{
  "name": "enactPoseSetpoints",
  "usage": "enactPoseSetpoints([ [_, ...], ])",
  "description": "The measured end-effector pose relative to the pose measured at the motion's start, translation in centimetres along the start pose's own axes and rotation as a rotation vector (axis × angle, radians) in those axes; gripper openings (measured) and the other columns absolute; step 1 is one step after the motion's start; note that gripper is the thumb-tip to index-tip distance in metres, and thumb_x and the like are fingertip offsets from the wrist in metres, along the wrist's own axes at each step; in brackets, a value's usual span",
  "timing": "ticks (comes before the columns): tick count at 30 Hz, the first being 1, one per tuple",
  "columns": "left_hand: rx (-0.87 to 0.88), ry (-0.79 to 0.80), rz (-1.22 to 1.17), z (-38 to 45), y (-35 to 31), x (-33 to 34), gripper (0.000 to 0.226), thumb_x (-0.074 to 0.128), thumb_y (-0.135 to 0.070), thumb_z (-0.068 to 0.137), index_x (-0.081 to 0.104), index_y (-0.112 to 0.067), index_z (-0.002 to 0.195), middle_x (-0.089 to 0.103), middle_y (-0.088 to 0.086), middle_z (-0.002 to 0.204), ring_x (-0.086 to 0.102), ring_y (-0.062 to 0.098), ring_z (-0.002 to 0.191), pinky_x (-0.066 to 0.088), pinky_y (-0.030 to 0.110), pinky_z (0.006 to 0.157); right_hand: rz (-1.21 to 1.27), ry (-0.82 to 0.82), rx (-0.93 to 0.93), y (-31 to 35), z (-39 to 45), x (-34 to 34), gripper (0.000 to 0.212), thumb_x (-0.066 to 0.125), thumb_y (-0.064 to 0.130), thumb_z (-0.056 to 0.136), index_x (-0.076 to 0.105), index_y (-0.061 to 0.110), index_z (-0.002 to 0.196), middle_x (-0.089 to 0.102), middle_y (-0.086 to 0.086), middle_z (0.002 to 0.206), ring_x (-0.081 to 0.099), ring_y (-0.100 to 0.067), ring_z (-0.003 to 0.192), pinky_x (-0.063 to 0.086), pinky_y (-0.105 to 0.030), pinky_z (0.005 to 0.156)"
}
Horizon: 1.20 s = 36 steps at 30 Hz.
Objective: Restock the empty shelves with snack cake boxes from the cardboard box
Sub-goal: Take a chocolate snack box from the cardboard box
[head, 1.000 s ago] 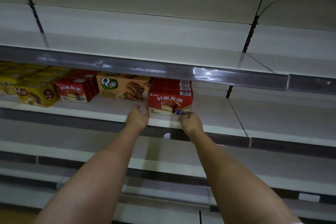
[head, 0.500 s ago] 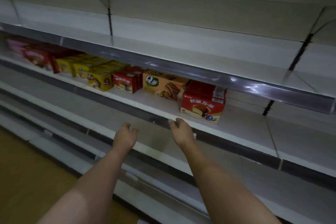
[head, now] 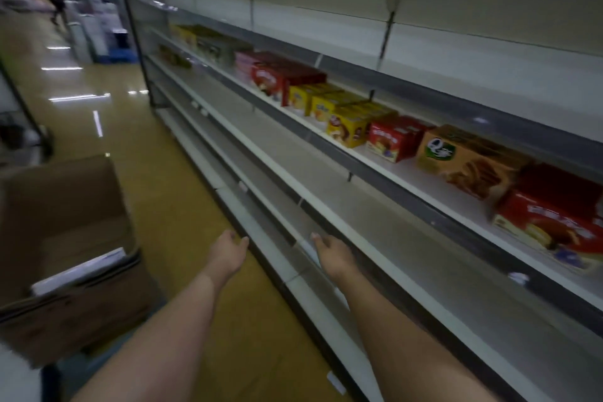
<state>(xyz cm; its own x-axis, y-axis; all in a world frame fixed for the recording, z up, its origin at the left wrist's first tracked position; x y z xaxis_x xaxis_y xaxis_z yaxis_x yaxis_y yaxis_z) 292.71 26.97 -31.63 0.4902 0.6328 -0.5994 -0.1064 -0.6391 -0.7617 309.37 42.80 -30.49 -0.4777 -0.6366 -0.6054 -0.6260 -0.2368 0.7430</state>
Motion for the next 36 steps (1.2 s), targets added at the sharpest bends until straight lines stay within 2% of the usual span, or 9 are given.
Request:
enactPoseSetpoints([
  [3, -0.059, -0.046, 0.009, 1.0, 4.3, -5.6, 0.048, 0.048, -0.028, 0.099, 0.042, -0.002, 0.139, 0.047, 0.015, 0.141, 0.047, 0.032, 0.126, 0.039, 0.033, 0.098, -0.021, 0.084, -0.04, 3.9, 0.2, 5.7, 0.063, 0.034, 0.054, 0.098, 0.047, 0.008, 0.139, 0.049, -0.013, 0.141, 0.047, -0.03, 0.128, 0.039, -0.039, 0.106],
  [6, -0.118, -0.09, 0.06, 2.2, 8.7, -10.7, 0.048, 0.047, -0.034, 0.099, 0.044, -0.005, 0.138, 0.051, 0.013, 0.138, 0.05, 0.032, 0.123, 0.043, 0.033, 0.095, -0.051, 0.131, -0.067, 7.3, 0.1, 10.7, 0.064, 0.034, 0.052, 0.099, 0.039, 0.008, 0.144, 0.043, -0.012, 0.146, 0.042, -0.029, 0.133, 0.035, -0.038, 0.108],
  [8, -0.143, -0.107, 0.065, 2.8, 11.7, -13.5, 0.045, 0.047, -0.033, 0.099, 0.048, -0.007, 0.135, 0.054, 0.014, 0.136, 0.051, 0.032, 0.122, 0.043, 0.036, 0.098, -0.089, 0.177, -0.096, 9.5, 0.0, 14.1, 0.063, 0.032, 0.053, 0.099, 0.042, 0.009, 0.143, 0.046, -0.012, 0.144, 0.044, -0.028, 0.131, 0.037, -0.039, 0.108],
  [13, -0.223, -0.197, 0.055, 3.1, 17.8, -19.8, 0.04, 0.045, -0.031, 0.099, 0.049, -0.008, 0.131, 0.055, 0.013, 0.135, 0.049, 0.032, 0.125, 0.038, 0.032, 0.096, -0.134, 0.287, -0.118, 13.6, 1.2, 22.0, 0.071, 0.031, 0.063, 0.093, 0.05, 0.009, 0.136, 0.054, -0.011, 0.136, 0.053, -0.029, 0.122, 0.042, -0.045, 0.104],
  [16, -0.293, -0.229, 0.032, 2.9, 21.8, -22.7, 0.04, 0.045, -0.033, 0.099, 0.05, -0.007, 0.129, 0.056, 0.015, 0.131, 0.052, 0.033, 0.119, 0.041, 0.033, 0.093, -0.175, 0.329, -0.146, 15.8, 1.9, 26.0, 0.069, 0.032, 0.061, 0.095, 0.052, 0.008, 0.134, 0.055, -0.012, 0.135, 0.053, -0.03, 0.122, 0.042, -0.041, 0.103],
  [21, -0.377, -0.298, -0.039, 3.2, 26.7, -26.5, 0.041, 0.045, -0.033, 0.1, 0.046, -0.01, 0.134, 0.055, 0.013, 0.133, 0.054, 0.032, 0.117, 0.042, 0.033, 0.088, -0.195, 0.401, -0.154, 20.2, 2.9, 32.0, 0.062, 0.033, 0.051, 0.099, 0.047, 0.007, 0.139, 0.05, -0.013, 0.14, 0.046, -0.031, 0.129, 0.038, -0.038, 0.106],
  [26, -0.441, -0.371, -0.039, 4.7, 29.9, -29.0, 0.044, 0.045, -0.033, 0.1, 0.044, -0.01, 0.137, 0.054, 0.012, 0.134, 0.051, 0.031, 0.12, 0.043, 0.037, 0.094, -0.158, 0.495, -0.149, 22.9, 5.2, 37.3, 0.063, 0.035, 0.052, 0.098, 0.041, 0.009, 0.143, 0.044, -0.011, 0.145, 0.042, -0.03, 0.133, 0.036, -0.04, 0.108],
  [30, -0.469, -0.365, -0.026, 7.9, 31.4, -30.3, 0.047, 0.045, -0.033, 0.1, 0.041, -0.011, 0.141, 0.05, 0.01, 0.14, 0.049, 0.03, 0.124, 0.043, 0.036, 0.097, -0.164, 0.562, -0.201, 25.3, 8.4, 40.8, 0.059, 0.034, 0.046, 0.101, 0.039, 0.004, 0.142, 0.042, -0.015, 0.146, 0.04, -0.032, 0.133, 0.036, -0.04, 0.107],
  [36, -0.532, -0.332, 0.036, 15.1, 32.2, -32.4, 0.046, 0.046, -0.032, 0.099, 0.04, -0.013, 0.14, 0.05, 0.009, 0.139, 0.05, 0.028, 0.123, 0.044, 0.035, 0.098, -0.186, 0.64, -0.216, 29.1, 14.8, 46.1, 0.066, 0.032, 0.052, 0.099, 0.035, 0.005, 0.145, 0.037, -0.014, 0.15, 0.036, -0.031, 0.137, 0.032, -0.044, 0.111],
])
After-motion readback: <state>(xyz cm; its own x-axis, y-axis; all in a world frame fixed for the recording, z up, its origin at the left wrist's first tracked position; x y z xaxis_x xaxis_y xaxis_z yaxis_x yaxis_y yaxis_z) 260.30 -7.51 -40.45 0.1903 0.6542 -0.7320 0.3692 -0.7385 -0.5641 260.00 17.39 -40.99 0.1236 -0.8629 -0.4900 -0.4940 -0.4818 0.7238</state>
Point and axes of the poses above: each hand's wrist, its own z-axis towards the middle knuckle, its own x-axis out of the palm, y = z × x, the point moved 6 cm from there along z, towards the middle knuckle
